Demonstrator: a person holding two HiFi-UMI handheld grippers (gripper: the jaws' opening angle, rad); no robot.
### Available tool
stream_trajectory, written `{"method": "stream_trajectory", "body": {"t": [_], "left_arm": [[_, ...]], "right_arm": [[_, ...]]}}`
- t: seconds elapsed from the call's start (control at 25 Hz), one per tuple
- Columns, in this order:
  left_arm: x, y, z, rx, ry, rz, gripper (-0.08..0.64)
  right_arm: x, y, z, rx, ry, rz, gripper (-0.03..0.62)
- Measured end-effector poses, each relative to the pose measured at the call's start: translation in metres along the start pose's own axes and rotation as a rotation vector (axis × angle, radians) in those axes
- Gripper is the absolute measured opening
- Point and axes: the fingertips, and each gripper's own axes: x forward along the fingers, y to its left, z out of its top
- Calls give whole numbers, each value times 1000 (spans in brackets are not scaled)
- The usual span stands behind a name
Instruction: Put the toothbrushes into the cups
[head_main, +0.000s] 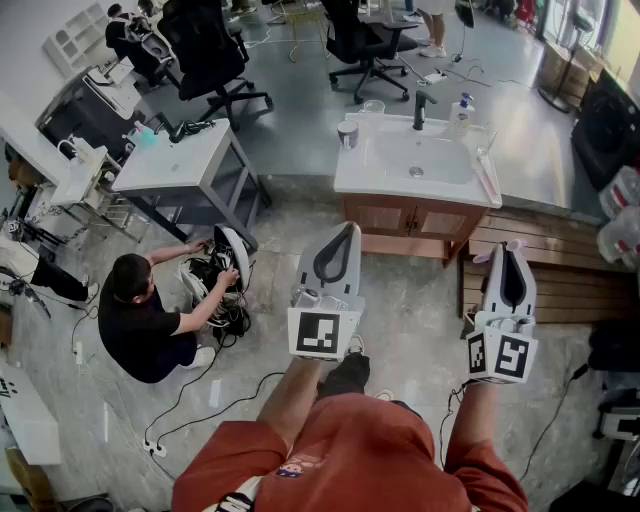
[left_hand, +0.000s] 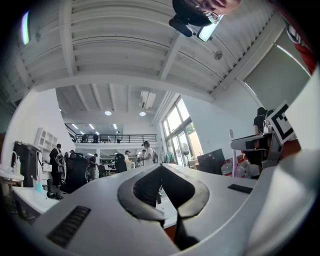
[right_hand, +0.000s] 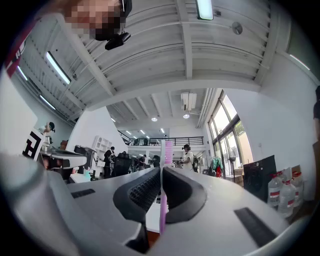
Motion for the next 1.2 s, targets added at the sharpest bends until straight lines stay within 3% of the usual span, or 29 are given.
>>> {"method": "stream_trajectory", "body": {"t": [0.68, 1.2], "left_arm": [[101, 71, -81, -48, 65, 6, 18], [187, 159, -99, -80, 28, -10, 18]], "right_arm": [[127, 6, -73, 54, 64, -7, 21], [245, 48, -77, -5, 51, -2, 21]]}}
